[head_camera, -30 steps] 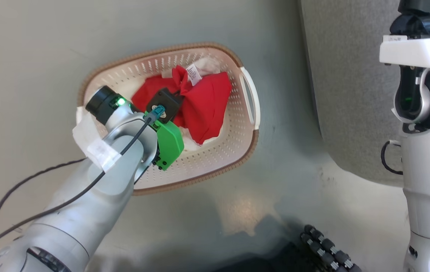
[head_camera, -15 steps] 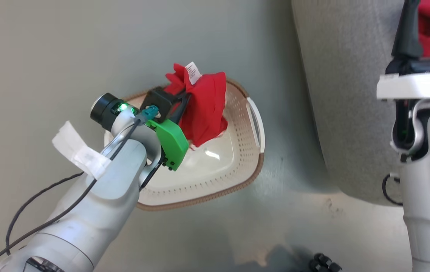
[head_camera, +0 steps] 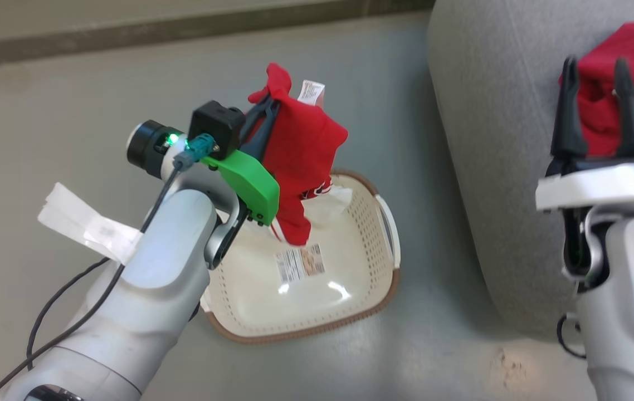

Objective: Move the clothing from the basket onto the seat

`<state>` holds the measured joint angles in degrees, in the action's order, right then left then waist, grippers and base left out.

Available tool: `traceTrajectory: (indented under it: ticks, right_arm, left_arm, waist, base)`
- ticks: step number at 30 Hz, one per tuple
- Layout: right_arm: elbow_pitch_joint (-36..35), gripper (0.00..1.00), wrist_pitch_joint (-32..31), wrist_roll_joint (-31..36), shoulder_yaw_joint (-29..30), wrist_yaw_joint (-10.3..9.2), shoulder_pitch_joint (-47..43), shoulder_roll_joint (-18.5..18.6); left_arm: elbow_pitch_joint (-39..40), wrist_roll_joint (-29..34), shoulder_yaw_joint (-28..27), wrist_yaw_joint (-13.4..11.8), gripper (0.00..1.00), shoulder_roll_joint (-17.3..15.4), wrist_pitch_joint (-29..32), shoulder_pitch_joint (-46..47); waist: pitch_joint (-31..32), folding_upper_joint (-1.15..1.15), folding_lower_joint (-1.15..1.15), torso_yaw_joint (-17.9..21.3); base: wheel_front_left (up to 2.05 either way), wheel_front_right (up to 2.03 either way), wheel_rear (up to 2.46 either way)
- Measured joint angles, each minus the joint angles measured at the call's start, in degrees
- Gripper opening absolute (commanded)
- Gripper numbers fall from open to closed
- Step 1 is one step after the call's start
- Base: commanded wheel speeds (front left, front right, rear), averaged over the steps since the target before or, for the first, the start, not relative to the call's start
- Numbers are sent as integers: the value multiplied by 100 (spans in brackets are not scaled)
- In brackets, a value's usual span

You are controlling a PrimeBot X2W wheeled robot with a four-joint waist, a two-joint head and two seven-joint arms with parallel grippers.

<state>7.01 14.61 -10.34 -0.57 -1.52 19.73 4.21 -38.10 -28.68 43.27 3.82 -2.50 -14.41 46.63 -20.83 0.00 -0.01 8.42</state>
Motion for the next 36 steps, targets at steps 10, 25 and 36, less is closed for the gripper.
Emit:
traceTrajectory:
  ticks: [10,25,36]
  right_arm:
    - [341,100,-1,38,-204,162,-584,-25]
    - [748,100,-1,51,-568,368,-1269,-55]
    - [1048,100,-65,179,-1260,690,-1316,-55]
  left_arm:
    - [276,-142,-275,-90,0,-54,0,-180]
    - [369,-337,-372,-153,0,-63,0,-644]
    - [578,-337,-229,-202,0,-55,134,-677]
  waist:
    - [823,0,0,-150]
    - [1957,0,0,-265]
    - [2180,0,0,-523]
  base:
    - [0,0,0]
    - [0,0,0]
    - [0,0,0]
